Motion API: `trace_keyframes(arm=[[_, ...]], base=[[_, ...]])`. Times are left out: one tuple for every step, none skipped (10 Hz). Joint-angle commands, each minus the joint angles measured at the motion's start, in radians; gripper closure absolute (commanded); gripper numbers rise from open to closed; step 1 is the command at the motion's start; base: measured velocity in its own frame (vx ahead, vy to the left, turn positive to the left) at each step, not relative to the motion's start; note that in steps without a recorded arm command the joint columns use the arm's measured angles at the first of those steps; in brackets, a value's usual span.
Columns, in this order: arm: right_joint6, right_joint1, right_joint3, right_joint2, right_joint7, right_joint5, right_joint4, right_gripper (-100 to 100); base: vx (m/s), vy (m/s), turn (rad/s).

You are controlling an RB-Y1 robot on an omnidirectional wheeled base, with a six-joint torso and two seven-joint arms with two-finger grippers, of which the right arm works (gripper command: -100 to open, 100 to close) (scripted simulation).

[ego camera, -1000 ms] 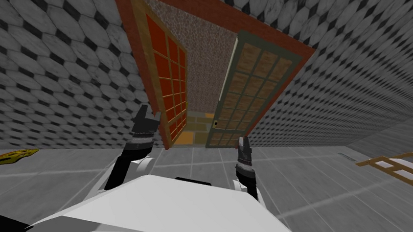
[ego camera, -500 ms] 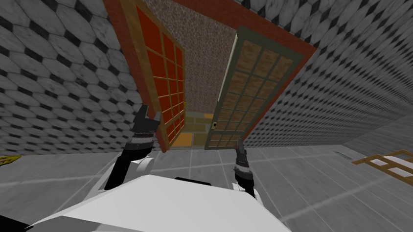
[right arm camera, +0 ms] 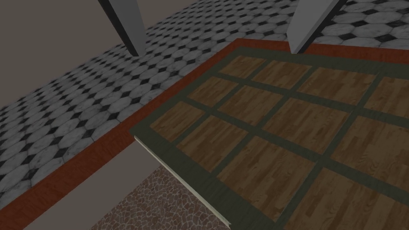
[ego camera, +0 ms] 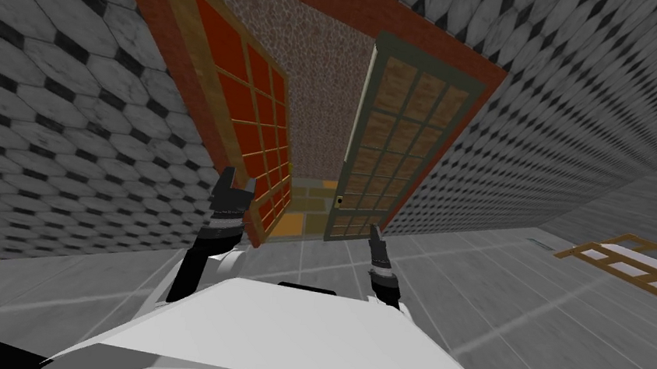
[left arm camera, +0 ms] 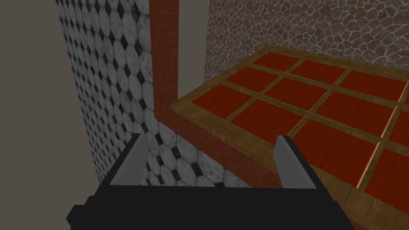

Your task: Push the door open

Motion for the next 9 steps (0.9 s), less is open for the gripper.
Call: trace_keyframes(arm=[[-0.015, -0.001, 0.000, 0.000, 0.037, 0.022, 0.037, -100], [-0.021, -0.001, 0.000, -0.001, 0.058, 0.036, 0.055, -100], [-0.027, -0.001, -0.001, -0.001, 0.079, 0.049, 0.074, -100], [-0.034, -0.001, -0.001, -0.001, 0.100, 0.063, 0.093, -100], [-0.040, -0.001, -0.001, -0.001, 0.120, 0.077, 0.112, -100], [-0.046, -0.001, -0.002, -0.001, 0.141, 0.090, 0.130, -100], [-0.052, -0.001, -0.002, -0.001, 0.162, 0.104, 0.149, -100], [-0.058, -0.001, -0.002, 0.000, 0.183, 0.118, 0.168, -100], [-0.064, -0.001, -0.002, 0.001, 0.204, 0.131, 0.187, -100]], base=[[0.103, -0.005, -0.040], [0.093, -0.014, -0.034], [0.099, -0.009, -0.033], [0.099, 0.000, -0.050], [0.099, -0.010, -0.045], [0.101, -0.016, -0.037], [0.104, -0.007, -0.030], [0.114, -0.001, -0.035], [0.118, -0.004, -0.042]])
